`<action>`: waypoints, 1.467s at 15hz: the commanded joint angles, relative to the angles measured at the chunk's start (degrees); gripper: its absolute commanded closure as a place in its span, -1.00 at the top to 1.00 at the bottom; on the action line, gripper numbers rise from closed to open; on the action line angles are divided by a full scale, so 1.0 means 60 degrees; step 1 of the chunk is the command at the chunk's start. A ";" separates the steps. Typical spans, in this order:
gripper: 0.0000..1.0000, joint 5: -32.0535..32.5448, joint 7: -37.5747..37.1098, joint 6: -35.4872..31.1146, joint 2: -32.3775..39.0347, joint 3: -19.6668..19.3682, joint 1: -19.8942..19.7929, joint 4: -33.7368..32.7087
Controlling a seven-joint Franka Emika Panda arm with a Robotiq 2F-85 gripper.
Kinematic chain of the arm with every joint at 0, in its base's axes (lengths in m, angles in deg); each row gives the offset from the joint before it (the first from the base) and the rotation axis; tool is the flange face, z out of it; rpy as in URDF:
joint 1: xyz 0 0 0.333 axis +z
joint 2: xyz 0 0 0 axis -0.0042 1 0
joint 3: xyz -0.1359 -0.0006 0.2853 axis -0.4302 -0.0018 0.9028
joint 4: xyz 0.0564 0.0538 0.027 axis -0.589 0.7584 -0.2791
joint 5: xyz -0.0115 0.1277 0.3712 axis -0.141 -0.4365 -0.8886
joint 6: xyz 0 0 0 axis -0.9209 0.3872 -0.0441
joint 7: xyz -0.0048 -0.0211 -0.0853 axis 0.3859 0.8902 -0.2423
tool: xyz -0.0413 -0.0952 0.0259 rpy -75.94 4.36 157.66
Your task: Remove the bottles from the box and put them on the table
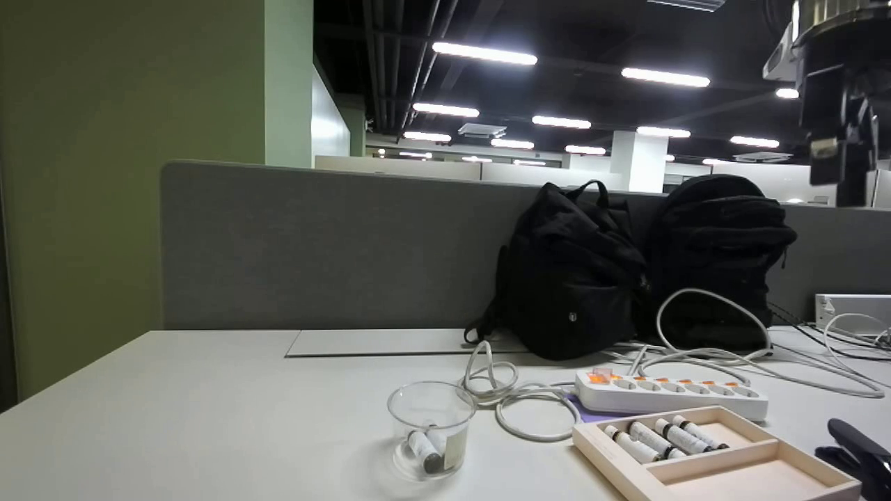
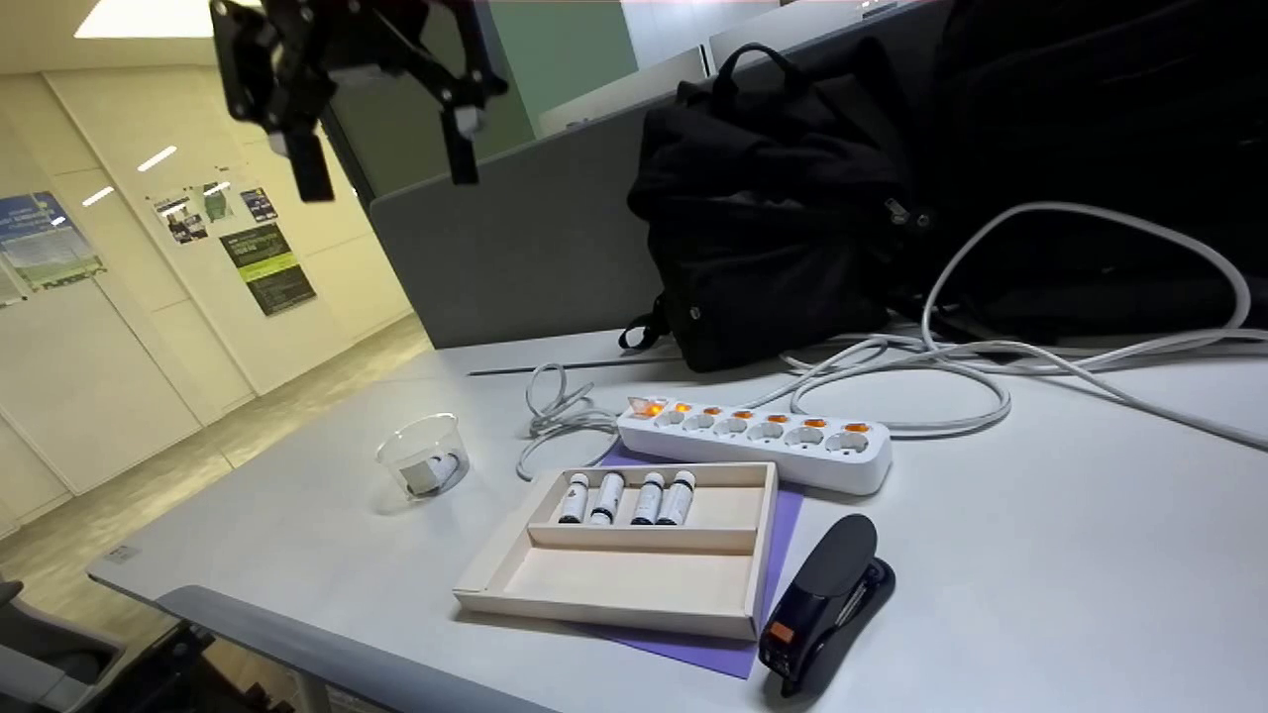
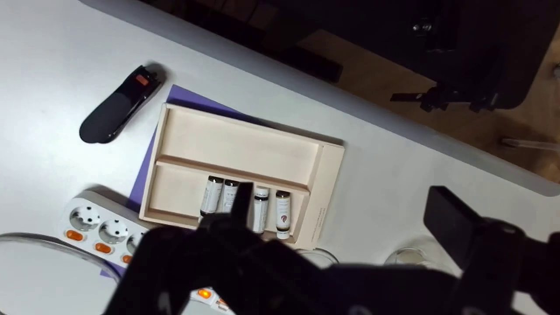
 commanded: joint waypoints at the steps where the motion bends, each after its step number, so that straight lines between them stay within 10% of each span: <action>1: 1.00 0.0091 0.0422 -0.1728 0.1768 0.0272 0.0170 0.0057; 5: 1.00 0.0456 -0.0358 -0.3877 0.3931 0.1003 0.0086 -0.0329; 12: 1.00 0.0094 0.0267 -0.3597 0.3162 0.1009 -0.0119 0.0164; 22: 1.00 -0.1245 0.1365 -0.8361 0.6835 0.1836 -0.0360 -0.0079</action>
